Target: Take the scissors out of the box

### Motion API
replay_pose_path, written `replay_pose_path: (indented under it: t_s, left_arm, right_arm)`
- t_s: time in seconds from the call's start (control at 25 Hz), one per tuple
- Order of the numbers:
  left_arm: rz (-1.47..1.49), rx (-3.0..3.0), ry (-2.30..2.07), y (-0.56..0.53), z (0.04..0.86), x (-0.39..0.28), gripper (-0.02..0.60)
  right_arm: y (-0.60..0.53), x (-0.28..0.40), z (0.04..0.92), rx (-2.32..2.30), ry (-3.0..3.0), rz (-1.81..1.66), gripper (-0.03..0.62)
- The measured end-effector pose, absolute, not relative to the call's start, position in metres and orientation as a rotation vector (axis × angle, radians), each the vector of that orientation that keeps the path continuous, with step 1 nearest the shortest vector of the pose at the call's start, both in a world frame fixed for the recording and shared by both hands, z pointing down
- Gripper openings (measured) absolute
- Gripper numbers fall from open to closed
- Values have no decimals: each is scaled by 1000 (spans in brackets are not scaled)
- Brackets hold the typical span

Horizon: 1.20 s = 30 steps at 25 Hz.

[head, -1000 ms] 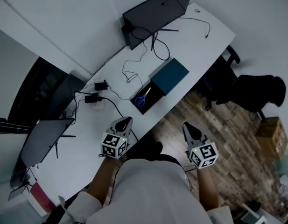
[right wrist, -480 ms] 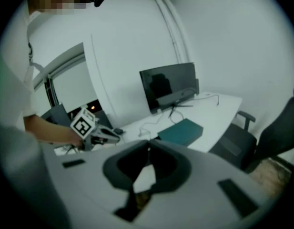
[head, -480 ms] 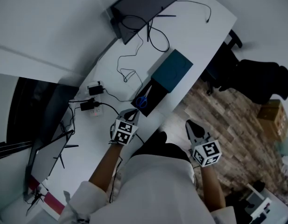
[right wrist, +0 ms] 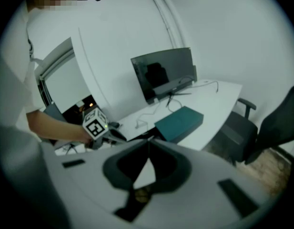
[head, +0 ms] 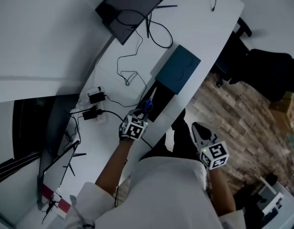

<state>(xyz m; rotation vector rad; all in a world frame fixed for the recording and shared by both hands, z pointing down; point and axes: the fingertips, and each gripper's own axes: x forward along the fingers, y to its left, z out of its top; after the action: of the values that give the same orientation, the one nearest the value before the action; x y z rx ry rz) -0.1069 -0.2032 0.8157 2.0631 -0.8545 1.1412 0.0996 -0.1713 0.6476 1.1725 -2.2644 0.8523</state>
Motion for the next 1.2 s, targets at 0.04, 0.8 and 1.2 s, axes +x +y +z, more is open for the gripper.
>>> replay_pose_path:
  t_s: [0.04,0.8,1.2]
  left_arm:
    - [1169,2041,-856,-206,818,-106,118]
    - [1694,1665,-751,-206,895,-115,143]
    - [1804,1681,-674,-208,897,-115,100]
  right_arm:
    - [-177,102,651,1165,-2267,860,34]
    - [-232,153,685,1067,-2306,972,34]
    - [-237,159,693,1077,-2300,998,34]
